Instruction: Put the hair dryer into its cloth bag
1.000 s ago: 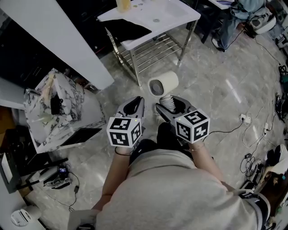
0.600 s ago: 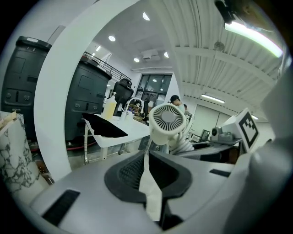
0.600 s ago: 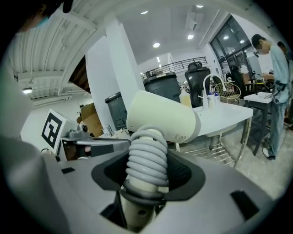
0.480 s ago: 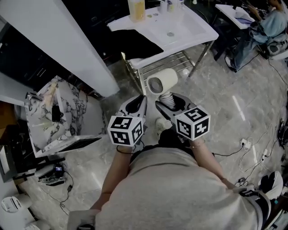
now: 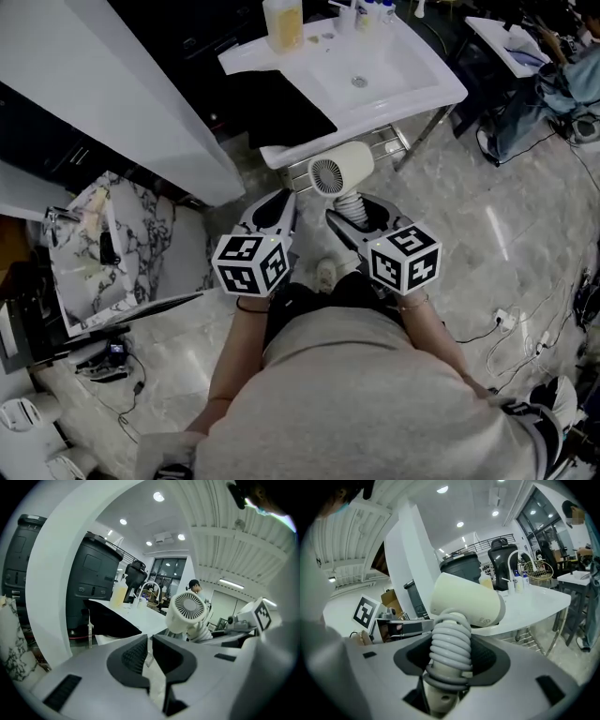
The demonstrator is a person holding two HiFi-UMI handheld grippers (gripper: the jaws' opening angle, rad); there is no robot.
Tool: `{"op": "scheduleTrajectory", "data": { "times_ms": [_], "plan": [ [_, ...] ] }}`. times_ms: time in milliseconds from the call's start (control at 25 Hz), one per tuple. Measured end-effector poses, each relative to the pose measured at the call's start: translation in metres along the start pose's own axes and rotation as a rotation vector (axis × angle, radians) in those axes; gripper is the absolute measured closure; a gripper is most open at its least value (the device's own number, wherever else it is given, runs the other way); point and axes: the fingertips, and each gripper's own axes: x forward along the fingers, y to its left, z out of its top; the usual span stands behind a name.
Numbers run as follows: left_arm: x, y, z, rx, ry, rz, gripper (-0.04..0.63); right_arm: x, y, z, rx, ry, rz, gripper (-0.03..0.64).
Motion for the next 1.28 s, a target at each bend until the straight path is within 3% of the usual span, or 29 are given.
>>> {"op": "scheduleTrajectory", "data": {
  "times_ms": [360, 520, 640, 1000, 1280],
  "plan": [
    [0.025, 0.028, -0.007, -0.001, 0.104, 0.054, 0.564, 0.029, -0.022, -0.003, 0.014, 0.075, 0.033, 0.388],
    [0.031, 0.055, 0.002, 0.034, 0.092, 0.121, 0.560, 0.045, -0.025, -0.009, 0.010, 0.110, 0.034, 0.388],
    [0.039, 0.079, 0.011, 0.051, 0.092, 0.170, 0.511, 0.056, -0.028, -0.005, 0.010, 0.118, 0.028, 0.388],
    [0.067, 0.131, 0.017, 0.088, 0.165, 0.171, 0.457, 0.093, -0.040, 0.019, 0.042, 0.116, -0.015, 0.388],
    [0.093, 0.157, 0.010, 0.150, 0.254, 0.093, 0.456, 0.119, -0.043, 0.015, 0.090, 0.151, -0.031, 0.388]
  ]
}}
